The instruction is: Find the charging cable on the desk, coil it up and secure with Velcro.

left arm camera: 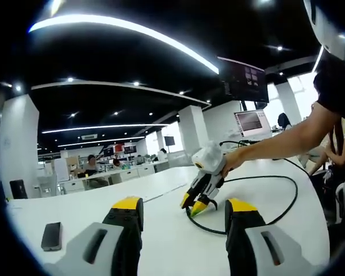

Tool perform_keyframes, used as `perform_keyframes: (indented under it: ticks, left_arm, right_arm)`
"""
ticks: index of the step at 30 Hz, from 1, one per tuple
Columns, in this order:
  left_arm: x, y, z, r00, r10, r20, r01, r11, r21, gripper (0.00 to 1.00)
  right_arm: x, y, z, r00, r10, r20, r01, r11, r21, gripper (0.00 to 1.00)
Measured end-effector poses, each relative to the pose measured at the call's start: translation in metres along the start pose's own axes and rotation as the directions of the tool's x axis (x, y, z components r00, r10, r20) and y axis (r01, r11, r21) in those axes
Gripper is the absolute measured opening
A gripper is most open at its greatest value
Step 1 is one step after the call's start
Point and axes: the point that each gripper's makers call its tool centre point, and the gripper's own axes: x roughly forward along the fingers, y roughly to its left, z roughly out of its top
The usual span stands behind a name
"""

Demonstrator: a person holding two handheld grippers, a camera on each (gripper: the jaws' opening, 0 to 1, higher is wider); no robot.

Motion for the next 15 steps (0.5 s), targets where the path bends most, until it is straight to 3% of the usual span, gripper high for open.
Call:
perform_keyframes:
  ticks: [12,15]
  left_arm:
    - [0.0,-0.002,-0.0012,1.0,-0.001,-0.005,0.001,1.0,0.003,0.57]
    - [0.0003,-0.002,-0.0006,1.0,-0.001,-0.002,0.001,1.0,0.001,0.57]
  right_arm:
    - [0.0026,0.002,0.002,1.0,-0.012,-0.004,0.012,1.0,-0.017,0.28]
    - [0.0019,0.0034,0.0033,1.0,-0.021,-0.011,0.021,0.999,-0.032,0.22]
